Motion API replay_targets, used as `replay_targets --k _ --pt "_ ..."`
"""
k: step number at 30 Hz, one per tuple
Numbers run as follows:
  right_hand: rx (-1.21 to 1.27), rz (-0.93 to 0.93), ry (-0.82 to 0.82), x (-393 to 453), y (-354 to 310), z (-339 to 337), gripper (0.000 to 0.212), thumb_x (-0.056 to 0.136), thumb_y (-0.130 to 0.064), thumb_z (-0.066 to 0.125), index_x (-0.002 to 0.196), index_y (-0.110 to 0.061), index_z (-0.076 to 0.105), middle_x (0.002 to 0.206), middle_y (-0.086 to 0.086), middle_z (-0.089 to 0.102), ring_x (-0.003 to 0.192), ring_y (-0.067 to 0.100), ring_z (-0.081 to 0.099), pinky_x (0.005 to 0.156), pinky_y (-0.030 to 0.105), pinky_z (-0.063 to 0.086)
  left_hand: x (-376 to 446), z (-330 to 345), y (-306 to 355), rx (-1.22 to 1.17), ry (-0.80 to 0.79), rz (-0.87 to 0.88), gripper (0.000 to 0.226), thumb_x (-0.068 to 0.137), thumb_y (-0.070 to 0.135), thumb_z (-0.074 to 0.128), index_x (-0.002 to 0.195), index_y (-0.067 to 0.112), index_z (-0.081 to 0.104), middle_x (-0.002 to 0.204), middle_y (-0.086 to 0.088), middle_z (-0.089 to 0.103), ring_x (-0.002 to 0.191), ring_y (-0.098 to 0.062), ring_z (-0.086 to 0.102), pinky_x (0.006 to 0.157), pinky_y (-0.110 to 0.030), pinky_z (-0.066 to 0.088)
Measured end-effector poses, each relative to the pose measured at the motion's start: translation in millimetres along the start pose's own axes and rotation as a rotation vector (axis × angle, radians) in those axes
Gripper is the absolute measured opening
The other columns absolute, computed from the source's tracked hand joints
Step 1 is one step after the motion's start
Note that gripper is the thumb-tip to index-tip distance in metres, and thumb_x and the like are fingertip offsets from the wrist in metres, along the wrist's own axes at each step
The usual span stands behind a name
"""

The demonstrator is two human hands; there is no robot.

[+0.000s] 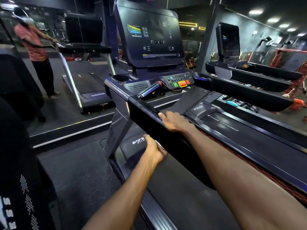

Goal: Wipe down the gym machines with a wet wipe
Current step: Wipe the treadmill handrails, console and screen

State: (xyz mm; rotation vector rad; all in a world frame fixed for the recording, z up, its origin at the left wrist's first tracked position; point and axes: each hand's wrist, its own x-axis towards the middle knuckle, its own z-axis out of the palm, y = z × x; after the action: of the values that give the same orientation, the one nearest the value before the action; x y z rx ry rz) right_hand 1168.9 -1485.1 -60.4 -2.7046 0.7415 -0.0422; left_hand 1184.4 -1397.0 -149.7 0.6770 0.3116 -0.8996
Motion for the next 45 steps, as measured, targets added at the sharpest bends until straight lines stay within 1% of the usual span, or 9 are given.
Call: replay_targets --k 5,10,16,20,25,28,32,40,45 --pt "-0.076 -0.029 0.028 4.1 -19.8 3.5 0.06 0.103 -0.053 0.026 0.142 -0.011 0.045 0.148 0.02 0.045 0.135 0.041 0.044 0.107 0.049 0.035 -2.8 2.9 14.8 0.053 0.049 0.004 0.085 0.096 0.07 0.014 0.099 0.005 0.068 0.084 -0.016 0.073 0.09 -0.032 0.065 0.088 -0.044 0.05" --pt "-0.114 -0.059 0.046 10.0 -29.6 5.8 0.06 0.103 -0.052 0.029 0.141 -0.008 0.044 0.146 0.02 0.047 0.133 0.041 0.045 0.105 0.05 0.035 10.5 0.6 20.9 0.04 0.047 0.042 0.094 0.091 0.078 0.014 0.125 0.007 0.065 0.125 -0.017 0.066 0.118 -0.033 0.061 0.11 -0.046 0.042" --pt "-0.131 -0.06 0.054 14.9 -34.2 7.5 0.061 0.102 -0.054 0.029 0.141 -0.009 0.043 0.145 0.019 0.048 0.133 0.042 0.045 0.104 0.05 0.036 16.6 3.1 48.2 0.014 0.118 0.079 0.098 0.088 0.081 0.013 0.104 0.004 0.07 0.096 -0.018 0.074 0.095 -0.035 0.066 0.091 -0.043 0.053" --pt "-0.165 -0.063 0.047 18.9 -38.3 4.9 0.062 0.102 -0.055 0.029 0.142 -0.008 0.043 0.145 0.018 0.048 0.133 0.04 0.045 0.104 0.049 0.036 26.2 2.2 45.6 0.109 0.114 0.066 0.099 0.085 0.083 0.014 0.124 0.009 0.066 0.121 -0.016 0.068 0.115 -0.035 0.063 0.106 -0.047 0.045" --pt "-0.199 -0.095 0.046 30.1 -49.6 3.6 0.06 0.103 -0.052 0.031 0.139 -0.007 0.046 0.144 0.018 0.049 0.132 0.04 0.046 0.103 0.048 0.037 60.2 2.3 81.4 0.039 0.301 0.155 0.088 0.088 0.077 0.016 0.132 0.013 0.056 0.127 -0.008 0.065 0.107 -0.031 0.065 0.089 -0.041 0.055" --pt "-0.151 -0.092 0.051 38.5 -56.7 12.1 0.061 0.102 -0.053 0.031 0.138 -0.006 0.043 0.143 0.019 0.05 0.132 0.04 0.045 0.103 0.05 0.036 38.5 1.9 83.4 0.147 0.207 0.112 0.079 0.095 0.071 0.017 0.119 0.012 0.064 0.103 -0.015 0.074 0.094 -0.028 0.072 0.073 -0.028 0.055" --pt "-0.137 -0.073 0.05 46.3 -59.8 15.6 0.063 0.102 -0.055 0.031 0.139 -0.006 0.042 0.143 0.019 0.05 0.132 0.04 0.045 0.104 0.05 0.036 48.2 -0.9 115.6 0.033 0.177 0.125 0.098 0.088 0.079 0.007 0.126 0.009 0.065 0.12 -0.015 0.069 0.114 -0.035 0.063 0.105 -0.044 0.045" --pt "-0.11 -0.072 0.058 46.7 -58.7 14.2 0.063 0.101 -0.056 0.032 0.138 -0.007 0.045 0.142 0.02 0.05 0.131 0.041 0.046 0.101 0.051 0.037 66.2 -5.3 146.4 0.082 0.128 0.136 0.09 0.097 0.068 0.004 0.092 0.004 0.067 0.067 -0.013 0.072 0.074 -0.03 0.065 0.06 -0.042 0.051" --pt "-0.084 -0.067 0.063 45.0 -58.5 13.0 0.064 0.101 -0.058 0.032 0.14 -0.01 0.044 0.143 0.018 0.05 0.131 0.041 0.046 0.101 0.051 0.038 81.7 -4.2 136.4 0.141 0.266 0.288 0.059 0.102 0.057 0.027 0.117 0.012 0.061 0.095 -0.009 0.072 0.075 -0.027 0.067 0.054 -0.037 0.055"
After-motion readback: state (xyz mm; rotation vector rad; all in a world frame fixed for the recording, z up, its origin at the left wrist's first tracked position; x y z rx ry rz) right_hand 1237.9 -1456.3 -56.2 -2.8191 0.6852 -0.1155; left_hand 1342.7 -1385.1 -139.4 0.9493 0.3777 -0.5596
